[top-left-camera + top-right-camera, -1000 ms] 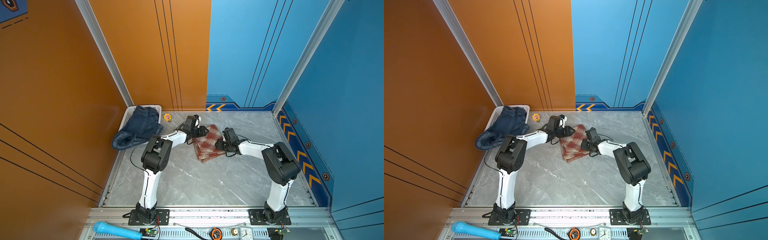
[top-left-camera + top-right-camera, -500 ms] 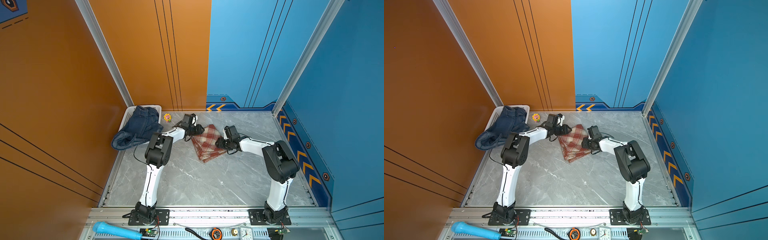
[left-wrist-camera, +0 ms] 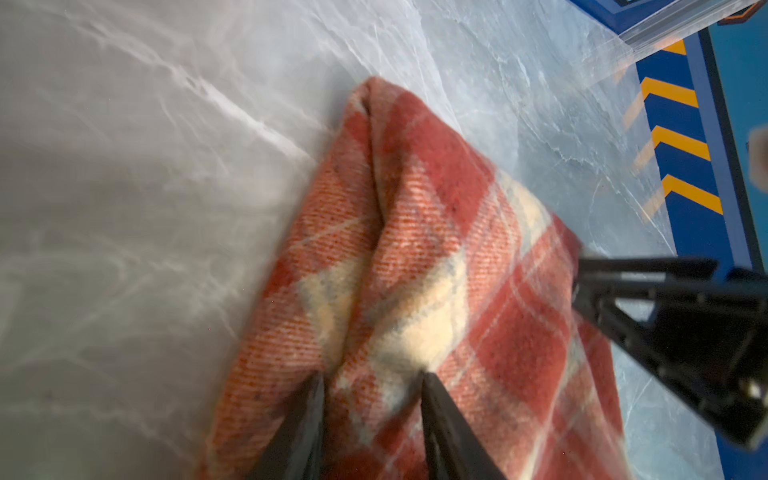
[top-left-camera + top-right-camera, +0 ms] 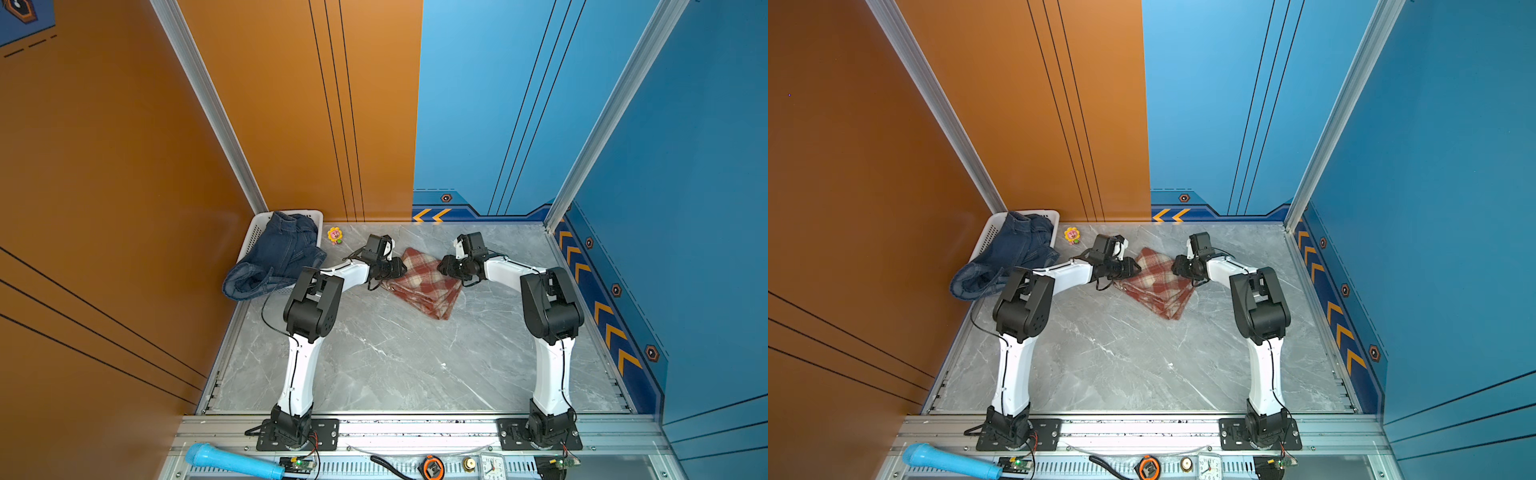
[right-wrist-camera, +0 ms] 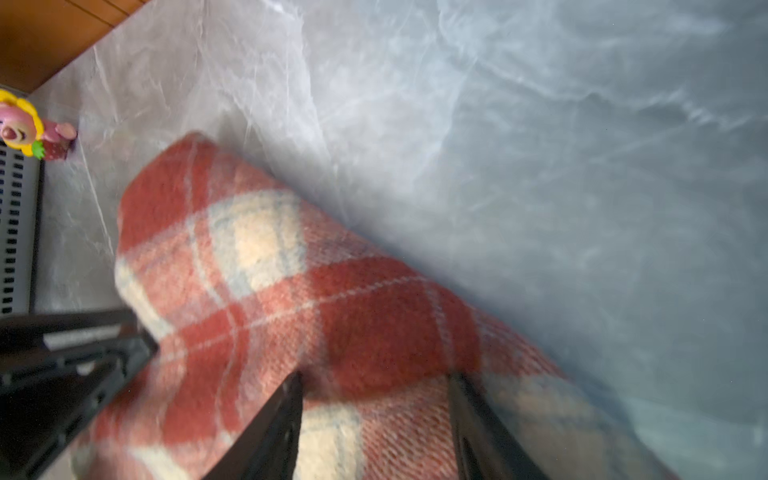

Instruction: Fold and stack the skirts

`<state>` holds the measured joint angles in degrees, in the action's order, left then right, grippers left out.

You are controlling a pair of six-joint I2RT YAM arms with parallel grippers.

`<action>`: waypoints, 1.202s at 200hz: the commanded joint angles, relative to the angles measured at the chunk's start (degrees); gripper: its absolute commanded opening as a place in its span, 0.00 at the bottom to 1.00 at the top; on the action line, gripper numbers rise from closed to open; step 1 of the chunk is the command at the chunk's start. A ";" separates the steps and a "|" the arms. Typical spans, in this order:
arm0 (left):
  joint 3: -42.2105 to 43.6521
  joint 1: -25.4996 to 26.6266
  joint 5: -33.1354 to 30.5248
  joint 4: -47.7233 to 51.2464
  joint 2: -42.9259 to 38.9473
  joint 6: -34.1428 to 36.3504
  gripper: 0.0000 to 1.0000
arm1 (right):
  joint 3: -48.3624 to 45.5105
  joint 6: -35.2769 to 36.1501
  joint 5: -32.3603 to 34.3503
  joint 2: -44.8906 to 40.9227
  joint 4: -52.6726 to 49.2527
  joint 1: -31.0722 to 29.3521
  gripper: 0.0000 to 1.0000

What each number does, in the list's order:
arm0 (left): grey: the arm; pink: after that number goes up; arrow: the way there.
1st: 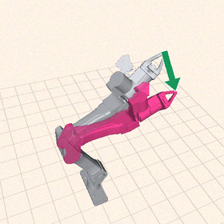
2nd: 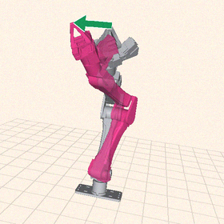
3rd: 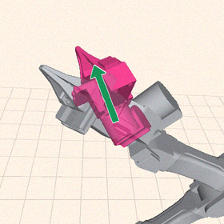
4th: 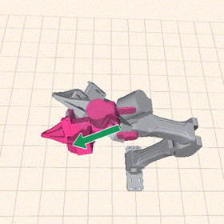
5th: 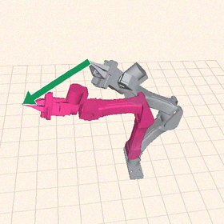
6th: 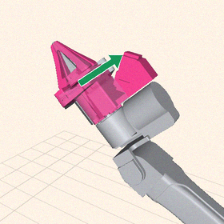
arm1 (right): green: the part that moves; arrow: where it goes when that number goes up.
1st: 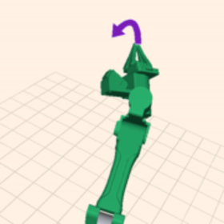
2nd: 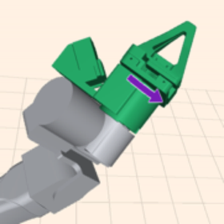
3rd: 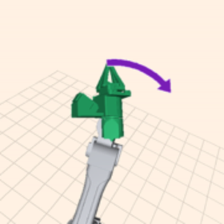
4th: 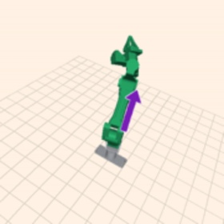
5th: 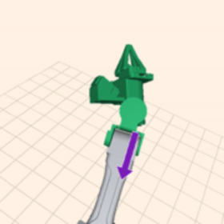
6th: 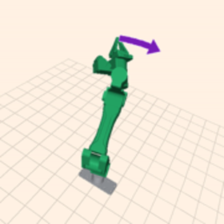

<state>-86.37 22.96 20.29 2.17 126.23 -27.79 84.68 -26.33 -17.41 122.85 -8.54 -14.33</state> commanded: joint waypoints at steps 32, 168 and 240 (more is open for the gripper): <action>7.79 8.83 -0.51 0.20 -5.89 -5.90 0.49 | 10.91 0.82 -0.41 3.39 -6.48 4.59 0.63; 3.18 9.15 -4.81 6.53 -14.94 12.99 0.59 | -37.98 -35.20 15.58 -47.63 6.90 -3.91 0.76; -8.04 9.78 -3.25 7.85 -1.72 19.65 0.59 | -47.48 -52.69 26.87 -50.92 13.94 -16.53 0.78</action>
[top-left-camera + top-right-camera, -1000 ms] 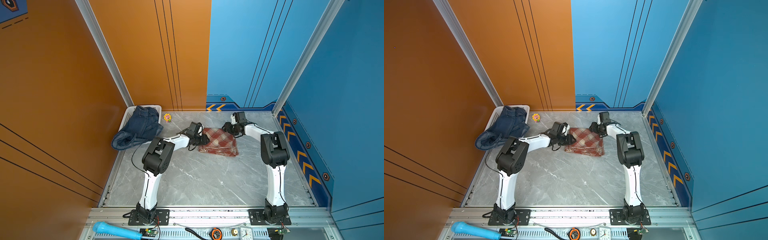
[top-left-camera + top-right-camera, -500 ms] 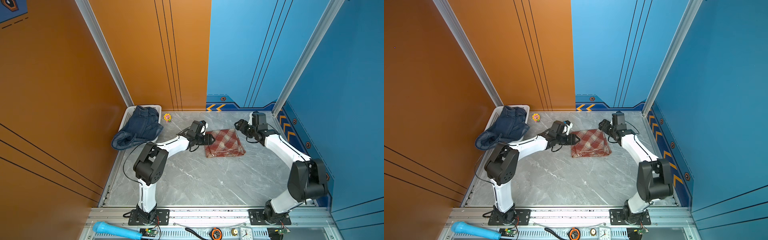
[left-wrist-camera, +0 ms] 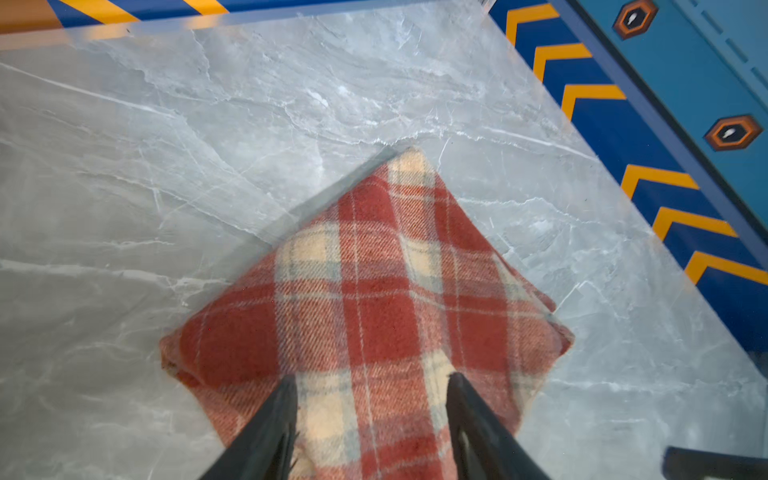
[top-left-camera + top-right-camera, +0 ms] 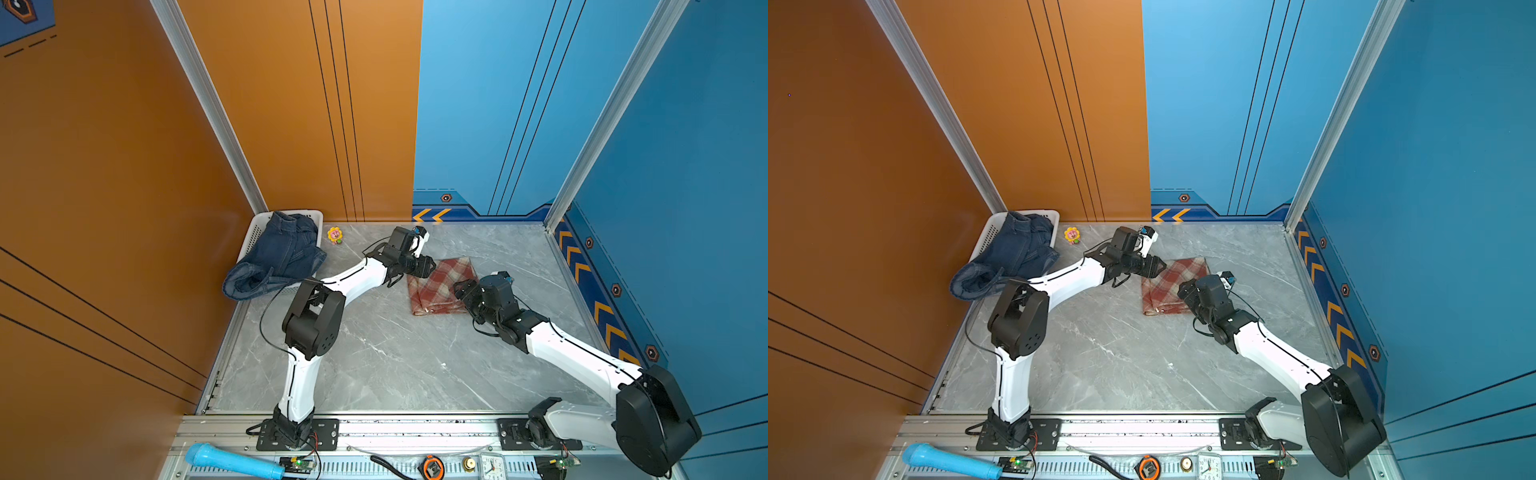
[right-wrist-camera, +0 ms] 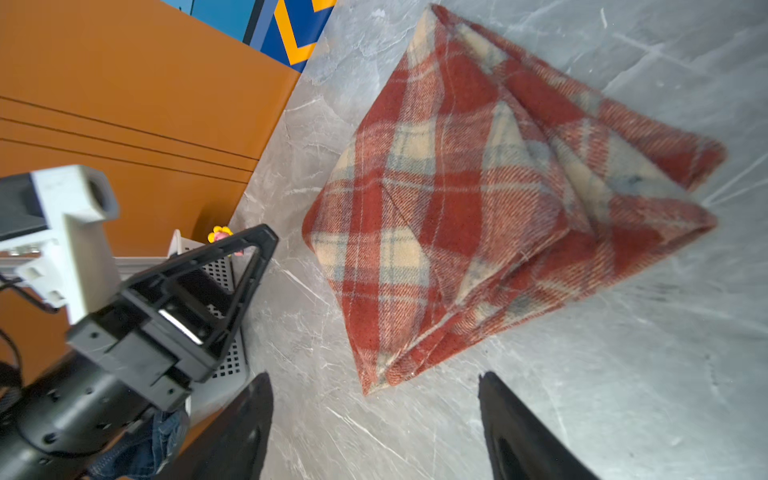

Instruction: Fold and stack the skirts

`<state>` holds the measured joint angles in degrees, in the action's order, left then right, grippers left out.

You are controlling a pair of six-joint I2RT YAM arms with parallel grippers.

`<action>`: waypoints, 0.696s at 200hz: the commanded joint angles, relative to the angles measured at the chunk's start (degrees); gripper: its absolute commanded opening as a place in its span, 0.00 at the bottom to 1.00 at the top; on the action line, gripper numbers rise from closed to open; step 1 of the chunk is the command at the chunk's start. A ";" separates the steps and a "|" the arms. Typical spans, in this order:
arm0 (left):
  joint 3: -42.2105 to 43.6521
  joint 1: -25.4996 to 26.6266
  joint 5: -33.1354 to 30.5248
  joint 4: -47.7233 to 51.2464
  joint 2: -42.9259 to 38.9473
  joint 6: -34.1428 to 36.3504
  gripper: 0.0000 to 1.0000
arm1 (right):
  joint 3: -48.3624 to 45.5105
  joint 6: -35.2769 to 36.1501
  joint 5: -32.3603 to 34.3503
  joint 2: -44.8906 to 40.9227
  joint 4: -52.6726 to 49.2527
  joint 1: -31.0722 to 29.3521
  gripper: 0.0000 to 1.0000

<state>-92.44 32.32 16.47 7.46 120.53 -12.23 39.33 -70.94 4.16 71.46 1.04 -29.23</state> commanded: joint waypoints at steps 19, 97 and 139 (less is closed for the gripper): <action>-2.73 0.80 0.60 2.30 6.40 4.58 0.59 | -2.47 -9.65 4.83 2.56 5.98 -2.06 0.79; 0.48 1.43 -0.30 -0.29 9.78 2.71 0.56 | -2.68 -15.61 1.20 14.17 13.09 -3.22 0.78; 2.17 1.36 -0.34 -1.29 9.68 1.86 0.55 | -3.56 -19.29 0.63 17.32 15.95 -3.14 0.80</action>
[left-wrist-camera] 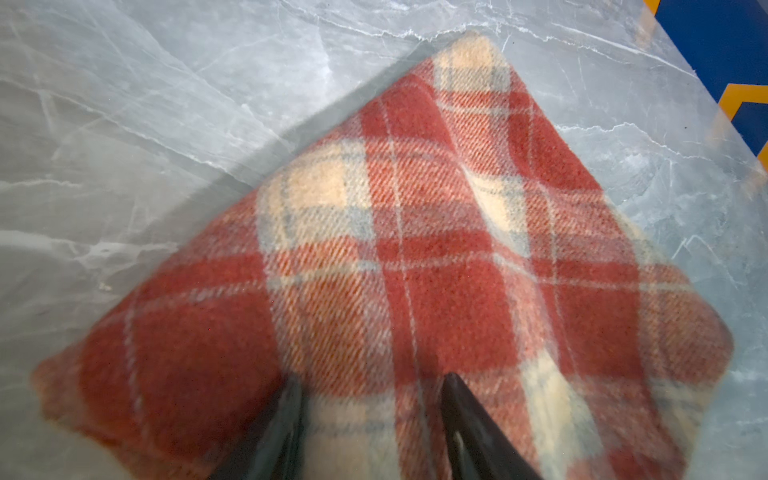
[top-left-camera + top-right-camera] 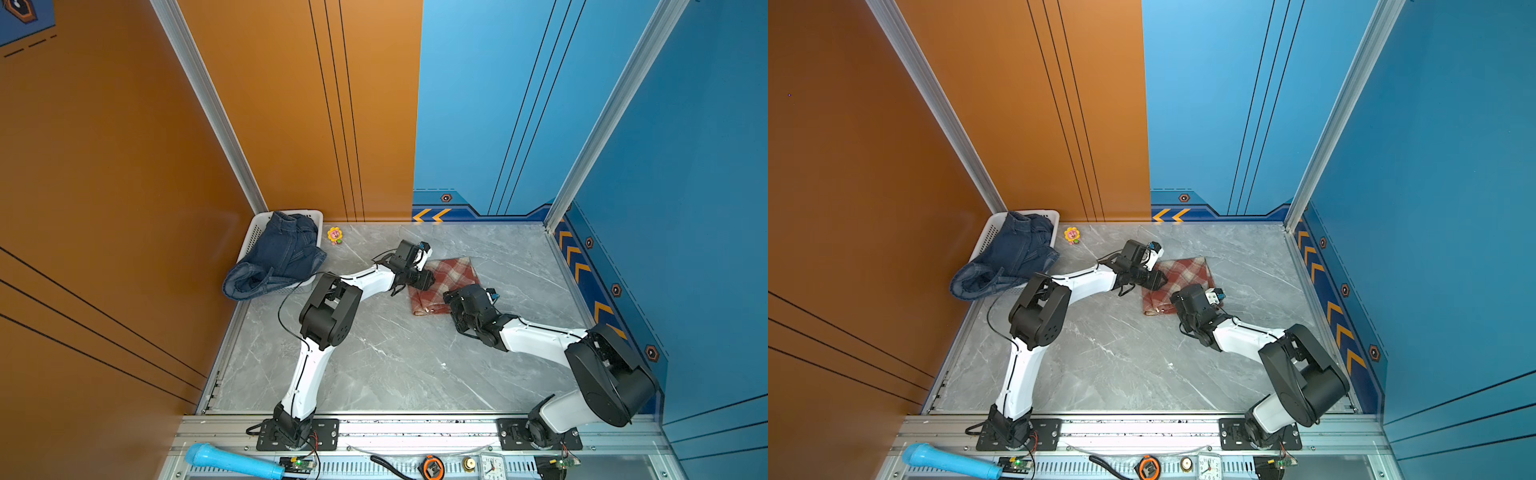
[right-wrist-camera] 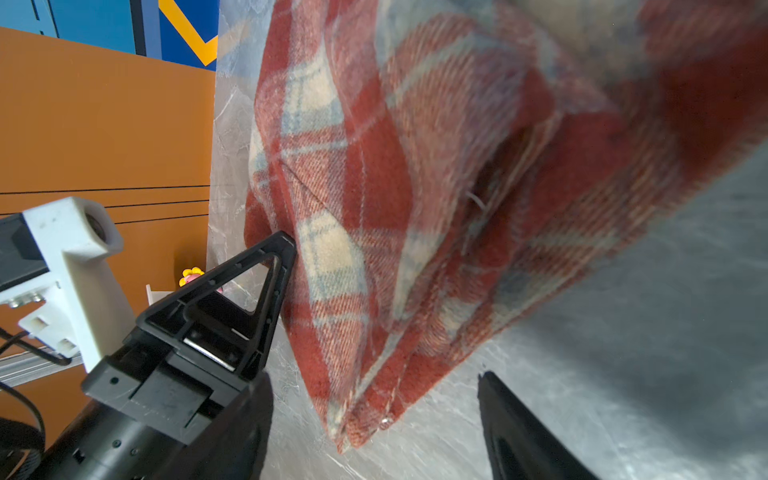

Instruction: Fold and stack the skirts

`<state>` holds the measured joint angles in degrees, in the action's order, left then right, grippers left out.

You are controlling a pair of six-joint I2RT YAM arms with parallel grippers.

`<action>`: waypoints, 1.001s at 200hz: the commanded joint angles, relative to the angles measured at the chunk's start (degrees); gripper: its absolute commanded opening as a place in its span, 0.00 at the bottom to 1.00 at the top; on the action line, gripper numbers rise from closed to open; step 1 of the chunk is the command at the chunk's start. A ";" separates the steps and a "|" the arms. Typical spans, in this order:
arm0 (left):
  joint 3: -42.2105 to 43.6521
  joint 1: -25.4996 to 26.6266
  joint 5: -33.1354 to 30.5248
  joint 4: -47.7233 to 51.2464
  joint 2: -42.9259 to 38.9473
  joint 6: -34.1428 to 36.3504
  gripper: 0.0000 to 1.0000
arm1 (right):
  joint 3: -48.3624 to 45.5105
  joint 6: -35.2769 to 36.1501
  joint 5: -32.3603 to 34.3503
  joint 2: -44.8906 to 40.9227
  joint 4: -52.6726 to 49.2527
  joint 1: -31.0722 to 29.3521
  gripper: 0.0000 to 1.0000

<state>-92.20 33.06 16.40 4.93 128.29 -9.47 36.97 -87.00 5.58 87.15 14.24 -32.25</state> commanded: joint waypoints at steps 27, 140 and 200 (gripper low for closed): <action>2.41 0.40 0.18 0.85 1.92 -1.55 0.55 | -1.41 -5.15 -1.18 3.59 3.67 -0.10 0.81; 3.52 0.39 1.04 -0.08 2.45 -2.65 0.52 | -4.83 -13.08 4.48 9.03 10.35 -0.70 0.74; 3.38 0.76 1.41 0.28 3.33 -1.91 0.51 | -1.93 -13.46 3.69 15.36 15.00 0.82 0.67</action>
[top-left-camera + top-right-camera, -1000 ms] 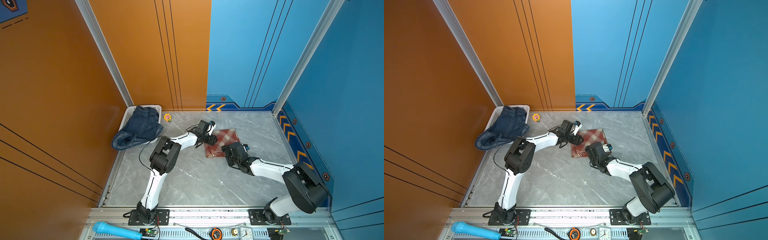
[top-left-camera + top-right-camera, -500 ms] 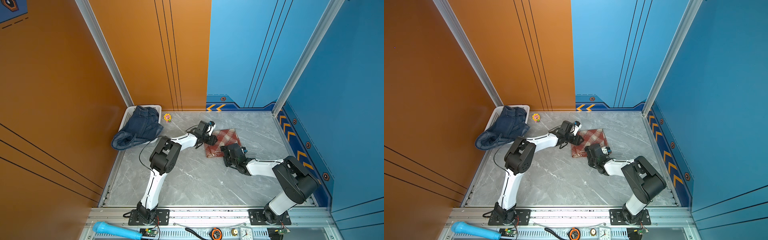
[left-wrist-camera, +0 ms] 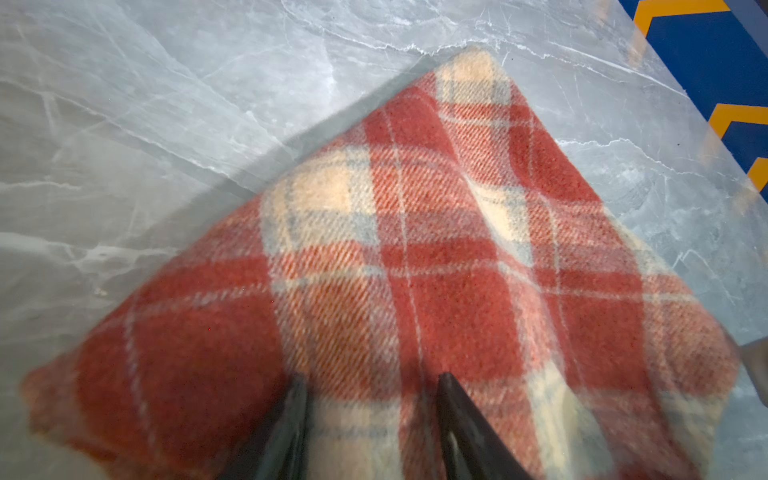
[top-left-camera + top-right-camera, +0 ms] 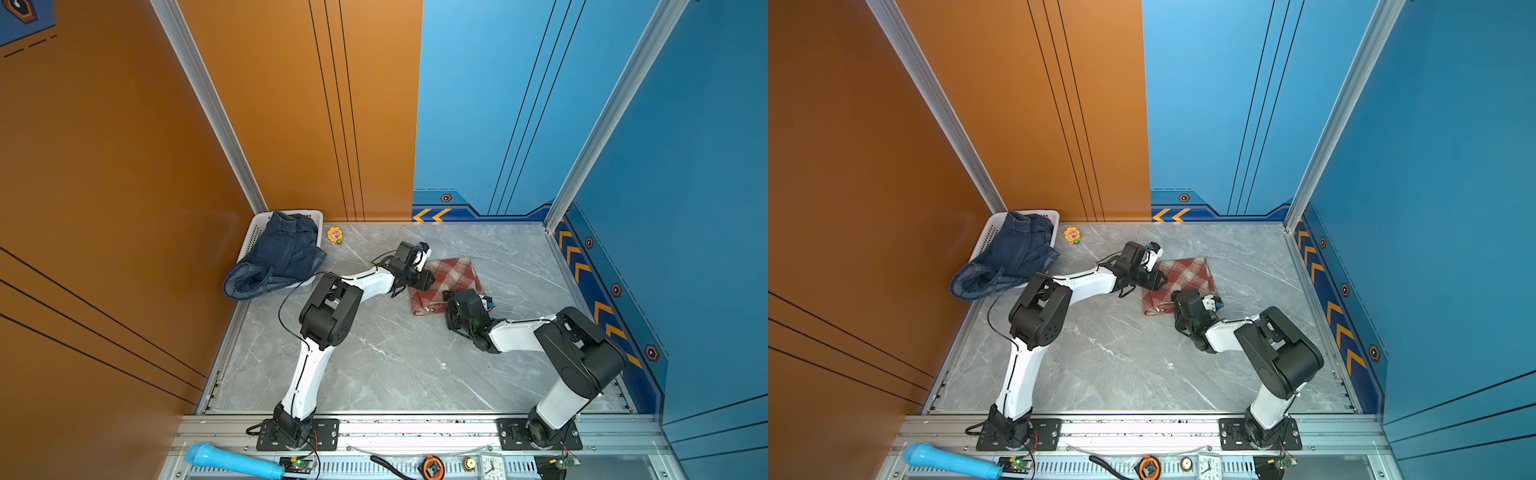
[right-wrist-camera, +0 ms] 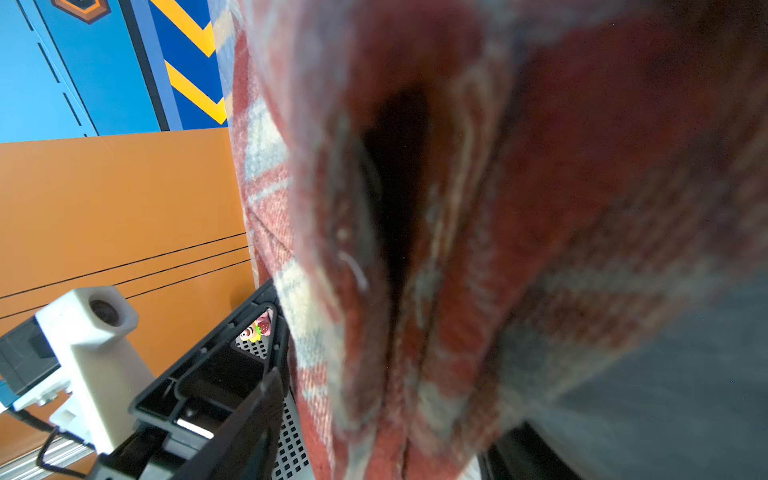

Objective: Fold and stack the skirts
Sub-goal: 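Carry the folded plaid skirt with the right gripper to the far table corner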

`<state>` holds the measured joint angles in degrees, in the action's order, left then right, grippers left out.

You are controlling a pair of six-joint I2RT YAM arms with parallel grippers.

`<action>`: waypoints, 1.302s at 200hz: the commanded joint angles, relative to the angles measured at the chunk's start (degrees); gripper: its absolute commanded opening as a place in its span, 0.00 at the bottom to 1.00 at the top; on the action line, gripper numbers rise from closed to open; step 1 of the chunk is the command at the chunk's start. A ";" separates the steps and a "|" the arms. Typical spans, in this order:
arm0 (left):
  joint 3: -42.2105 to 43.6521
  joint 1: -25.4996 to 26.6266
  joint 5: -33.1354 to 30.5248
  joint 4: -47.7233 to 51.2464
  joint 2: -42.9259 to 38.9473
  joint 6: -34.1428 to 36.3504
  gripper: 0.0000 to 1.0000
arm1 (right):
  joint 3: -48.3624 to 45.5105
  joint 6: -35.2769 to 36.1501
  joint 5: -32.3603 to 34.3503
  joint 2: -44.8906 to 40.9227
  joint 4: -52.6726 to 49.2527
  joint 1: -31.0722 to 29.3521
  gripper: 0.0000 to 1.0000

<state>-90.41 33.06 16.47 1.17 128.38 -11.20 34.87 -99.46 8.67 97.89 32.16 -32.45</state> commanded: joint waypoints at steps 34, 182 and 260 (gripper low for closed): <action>1.14 0.84 2.37 3.99 3.46 0.30 0.51 | 2.02 1.11 0.26 6.60 -1.03 2.45 0.37; 8.69 -4.77 4.73 -2.26 -19.38 -10.26 0.62 | 10.04 15.63 -8.63 0.60 -11.03 25.75 0.00; 9.79 -4.49 5.18 -2.49 -21.85 -11.38 0.62 | 32.04 28.84 -26.45 16.38 -20.72 42.42 0.01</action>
<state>-81.52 28.18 20.67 -1.06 108.09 -21.98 62.06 -76.36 -10.28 109.95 15.33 7.05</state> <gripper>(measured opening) 0.616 0.174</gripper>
